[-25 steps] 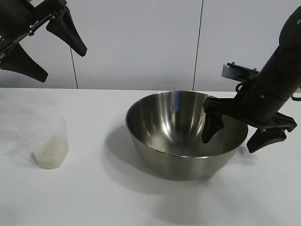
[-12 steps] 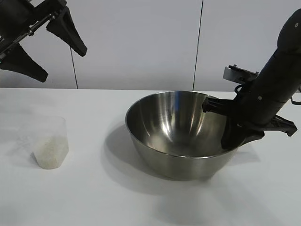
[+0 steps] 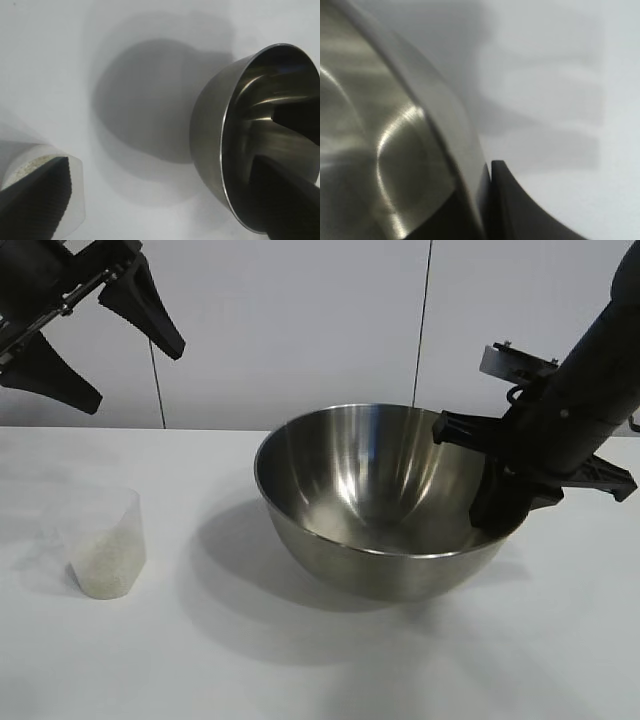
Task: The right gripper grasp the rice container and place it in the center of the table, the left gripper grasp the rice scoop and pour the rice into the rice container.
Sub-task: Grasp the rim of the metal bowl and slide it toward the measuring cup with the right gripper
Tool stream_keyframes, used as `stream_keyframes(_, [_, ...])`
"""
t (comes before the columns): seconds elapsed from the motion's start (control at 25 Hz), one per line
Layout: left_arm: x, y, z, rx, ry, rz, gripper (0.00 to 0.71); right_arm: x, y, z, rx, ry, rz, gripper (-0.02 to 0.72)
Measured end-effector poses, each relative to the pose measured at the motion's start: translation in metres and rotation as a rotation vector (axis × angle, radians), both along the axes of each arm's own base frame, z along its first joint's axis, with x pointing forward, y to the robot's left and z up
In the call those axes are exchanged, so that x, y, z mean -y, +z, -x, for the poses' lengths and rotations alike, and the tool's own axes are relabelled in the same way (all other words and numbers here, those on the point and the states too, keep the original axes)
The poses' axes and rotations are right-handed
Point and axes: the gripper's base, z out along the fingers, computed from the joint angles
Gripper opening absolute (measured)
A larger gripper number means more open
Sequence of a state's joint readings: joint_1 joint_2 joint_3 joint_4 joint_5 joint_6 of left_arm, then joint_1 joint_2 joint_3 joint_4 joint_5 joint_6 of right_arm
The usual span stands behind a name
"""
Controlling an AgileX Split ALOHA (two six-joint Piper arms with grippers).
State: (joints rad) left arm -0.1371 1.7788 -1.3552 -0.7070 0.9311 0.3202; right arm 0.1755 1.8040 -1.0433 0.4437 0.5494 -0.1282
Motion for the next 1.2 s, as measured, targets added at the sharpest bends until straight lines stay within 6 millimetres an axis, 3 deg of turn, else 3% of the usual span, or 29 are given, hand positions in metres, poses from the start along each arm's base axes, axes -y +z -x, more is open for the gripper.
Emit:
stream_keyframes(0.2, [0.0, 0.0, 0.0, 0.001, 0.001, 0.0, 0.69, -0.004, 0.001, 0.002, -0.023, 0.023, -0.047, 0.011])
stream_keyframes(0.48, [0.0, 0.0, 0.0, 0.001, 0.001, 0.0, 0.69, -0.028, 0.0, 0.009, -0.015, 0.119, -0.054, 0.011])
stream_keyframes(0.88, [0.0, 0.0, 0.0, 0.001, 0.001, 0.0, 0.69, -0.039, -0.025, -0.005, -0.038, 0.132, -0.025, 0.011])
stream_keyframes(1.2, [0.0, 0.0, 0.0, 0.002, 0.001, 0.0, 0.69, -0.042, -0.028, -0.007, -0.022, 0.158, 0.013, 0.011])
